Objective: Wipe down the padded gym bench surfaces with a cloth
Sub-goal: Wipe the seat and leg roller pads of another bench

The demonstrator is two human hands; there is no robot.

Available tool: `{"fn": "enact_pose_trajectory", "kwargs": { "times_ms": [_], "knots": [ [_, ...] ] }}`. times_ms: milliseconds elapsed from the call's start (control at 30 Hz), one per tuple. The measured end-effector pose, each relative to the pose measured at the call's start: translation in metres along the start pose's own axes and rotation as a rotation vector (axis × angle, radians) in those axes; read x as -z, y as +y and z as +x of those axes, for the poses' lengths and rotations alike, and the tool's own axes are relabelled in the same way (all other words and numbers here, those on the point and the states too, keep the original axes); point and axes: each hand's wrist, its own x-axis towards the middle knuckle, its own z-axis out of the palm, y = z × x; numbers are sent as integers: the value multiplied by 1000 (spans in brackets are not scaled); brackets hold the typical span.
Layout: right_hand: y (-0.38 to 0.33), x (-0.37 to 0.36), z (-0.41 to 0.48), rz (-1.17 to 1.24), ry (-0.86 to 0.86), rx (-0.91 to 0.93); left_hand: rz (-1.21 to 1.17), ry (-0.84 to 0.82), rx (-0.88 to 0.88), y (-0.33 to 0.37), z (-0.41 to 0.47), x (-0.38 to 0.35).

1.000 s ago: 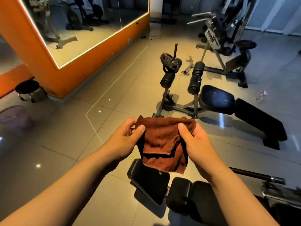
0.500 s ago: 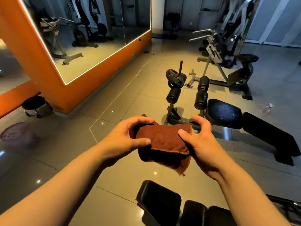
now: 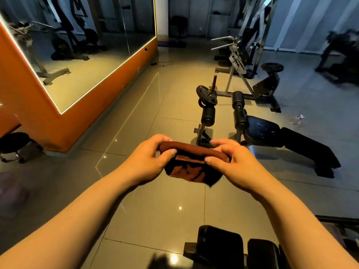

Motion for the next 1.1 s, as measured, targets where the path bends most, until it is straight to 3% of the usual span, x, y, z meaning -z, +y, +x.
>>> {"fn": "enact_pose_trajectory", "kwargs": {
  "times_ms": [133,233,300,367,433,500,600,633,733,800,933,1000,1100],
  "knots": [
    [-10,-24,23,49,133,-88,-99,218,64,-7,17,1],
    [-13,-44,45,63,193,-181,-43,338,14,-10,36,-11],
    [-14,-54,62,418,127,-280,-3,252,-92,-12,50,-22],
    [-13,-56,78,806,30,-338,31,48,-193,-16,66,-32],
    [-3,-53,100,1040,32,-357,22,-131,-279,-19,87,-34],
    [10,-46,125,1146,118,-350,-39,-140,-342,-21,115,-31],
    [28,-30,163,1061,222,-293,-49,110,-273,-26,167,-28],
    [32,-23,173,1042,222,-271,-52,112,-187,-25,184,-30],
    [36,-6,194,1043,169,-216,-280,-179,69,-21,226,-35],
    [42,8,209,953,212,-208,-418,-310,57,-16,256,-41],
    [58,33,240,527,449,-185,-403,-214,22,-9,309,-59],
    [66,43,255,495,513,-198,-432,-226,41,-4,332,-72],
    [86,58,275,521,511,-225,-516,-374,43,1,364,-93]
  ]
}}
